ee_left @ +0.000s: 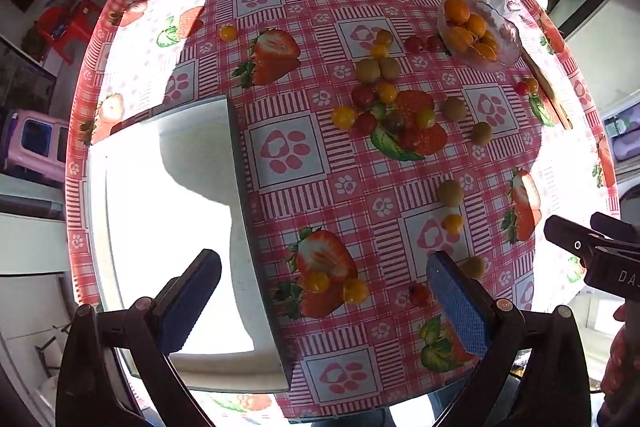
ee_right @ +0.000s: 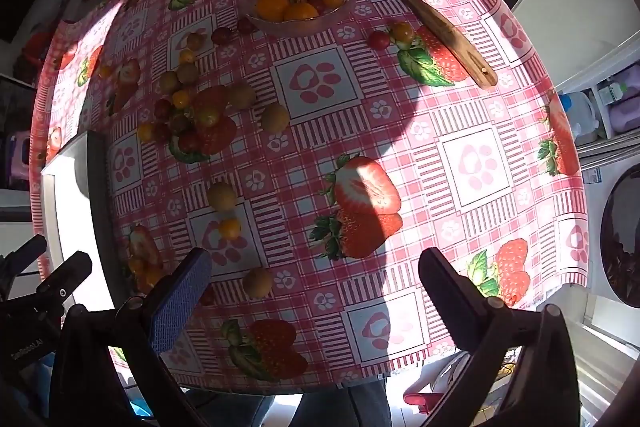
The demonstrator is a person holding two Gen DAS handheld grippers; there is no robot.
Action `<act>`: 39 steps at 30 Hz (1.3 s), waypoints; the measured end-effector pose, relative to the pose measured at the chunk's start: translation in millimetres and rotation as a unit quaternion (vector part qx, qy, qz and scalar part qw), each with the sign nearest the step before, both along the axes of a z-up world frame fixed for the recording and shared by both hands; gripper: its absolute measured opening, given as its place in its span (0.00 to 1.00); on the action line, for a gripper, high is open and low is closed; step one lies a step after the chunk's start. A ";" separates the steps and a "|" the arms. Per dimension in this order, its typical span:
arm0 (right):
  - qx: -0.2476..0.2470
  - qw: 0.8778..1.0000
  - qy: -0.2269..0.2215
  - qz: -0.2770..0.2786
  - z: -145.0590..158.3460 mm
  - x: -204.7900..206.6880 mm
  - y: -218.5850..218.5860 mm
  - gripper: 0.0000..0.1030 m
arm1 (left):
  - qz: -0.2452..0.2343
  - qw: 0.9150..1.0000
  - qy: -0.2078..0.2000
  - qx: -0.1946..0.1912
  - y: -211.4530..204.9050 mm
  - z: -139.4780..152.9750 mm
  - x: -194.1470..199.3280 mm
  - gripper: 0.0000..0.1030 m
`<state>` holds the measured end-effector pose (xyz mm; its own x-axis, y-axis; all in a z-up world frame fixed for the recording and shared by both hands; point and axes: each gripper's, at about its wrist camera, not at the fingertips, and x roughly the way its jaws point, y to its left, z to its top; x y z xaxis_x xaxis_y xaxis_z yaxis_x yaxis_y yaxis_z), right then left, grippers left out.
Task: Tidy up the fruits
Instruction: 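Reach the left gripper toward a yellow tomato on the tablecloth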
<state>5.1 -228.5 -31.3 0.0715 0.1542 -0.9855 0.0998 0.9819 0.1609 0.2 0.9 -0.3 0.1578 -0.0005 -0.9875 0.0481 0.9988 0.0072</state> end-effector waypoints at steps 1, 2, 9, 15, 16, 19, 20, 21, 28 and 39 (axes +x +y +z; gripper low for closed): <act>0.000 1.000 0.000 0.000 0.6 -1.4 2.1 1.00 | 0.001 1.000 0.000 0.000 0.8 -0.3 0.2 1.00; -0.001 1.000 0.000 -0.001 -0.5 -3.0 4.3 1.00 | 0.002 1.000 0.000 0.000 1.3 -0.7 0.4 1.00; 0.003 1.000 0.008 0.003 -1.5 -2.2 5.9 1.00 | 0.000 1.000 0.000 0.000 5.4 -4.3 -2.9 1.00; 0.004 1.000 0.006 0.007 -4.4 0.7 5.3 1.00 | 0.001 1.000 0.000 0.006 4.4 -9.7 -0.9 1.00; 0.005 1.000 0.003 0.007 -4.9 1.0 5.6 1.00 | 0.001 1.000 0.000 0.006 5.1 -11.1 -0.8 1.00; 0.009 1.000 0.008 0.007 -5.0 1.5 5.2 1.00 | 0.002 1.000 -0.002 0.023 -0.5 -12.0 4.4 1.00; 0.011 1.000 0.008 0.006 -5.2 2.1 4.5 1.00 | 0.002 0.999 -0.004 0.037 -1.3 -11.5 5.4 1.00; 0.011 1.000 0.008 0.006 -5.4 2.8 3.8 1.00 | 0.001 0.999 -0.006 0.043 -1.9 -12.5 6.4 1.00; 0.000 1.000 0.007 0.007 -11.4 9.8 3.9 1.00 | -0.020 0.999 -0.009 0.045 -4.8 -26.9 23.1 1.00; 0.001 1.000 0.006 0.017 -33.0 39.2 11.3 1.00 | -0.071 0.996 -0.033 0.034 -15.0 -56.9 63.9 0.90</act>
